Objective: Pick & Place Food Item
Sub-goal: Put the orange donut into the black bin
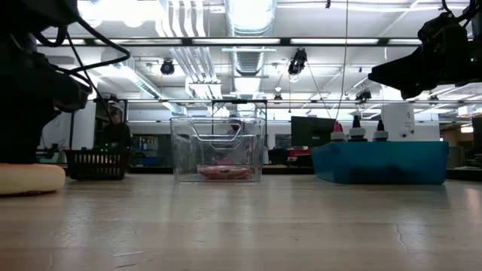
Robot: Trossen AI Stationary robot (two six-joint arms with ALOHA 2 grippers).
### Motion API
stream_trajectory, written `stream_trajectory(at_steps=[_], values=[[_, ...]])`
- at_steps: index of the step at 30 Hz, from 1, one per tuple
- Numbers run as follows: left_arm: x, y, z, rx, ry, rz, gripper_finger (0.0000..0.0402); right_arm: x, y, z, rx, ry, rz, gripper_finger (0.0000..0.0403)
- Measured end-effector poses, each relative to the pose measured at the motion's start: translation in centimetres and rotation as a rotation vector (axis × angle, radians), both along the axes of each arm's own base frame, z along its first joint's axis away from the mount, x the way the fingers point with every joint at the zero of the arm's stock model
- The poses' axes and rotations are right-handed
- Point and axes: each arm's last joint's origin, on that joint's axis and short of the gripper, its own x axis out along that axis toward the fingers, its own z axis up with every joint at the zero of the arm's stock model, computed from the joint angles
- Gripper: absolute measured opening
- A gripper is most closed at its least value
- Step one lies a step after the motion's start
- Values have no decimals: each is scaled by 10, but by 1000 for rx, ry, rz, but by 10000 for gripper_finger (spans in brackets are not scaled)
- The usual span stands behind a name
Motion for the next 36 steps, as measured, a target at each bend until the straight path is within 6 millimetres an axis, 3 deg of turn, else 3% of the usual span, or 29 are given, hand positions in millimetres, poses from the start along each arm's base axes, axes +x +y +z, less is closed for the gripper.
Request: stream_trajectory(at_steps=[11,23,27,36], values=[[2,-1,0,-13,-24,1,117,0,0,0,1,0,0,141],[4,-2,3,-22,-37,1,106,0,0,0,1,0,0,141],[10,-4,14,-11,-72,-14,105,0,0,0,2,-1,0,141],[14,5,55,260,-182,71,105,0,0,0,2,-1,0,141]])
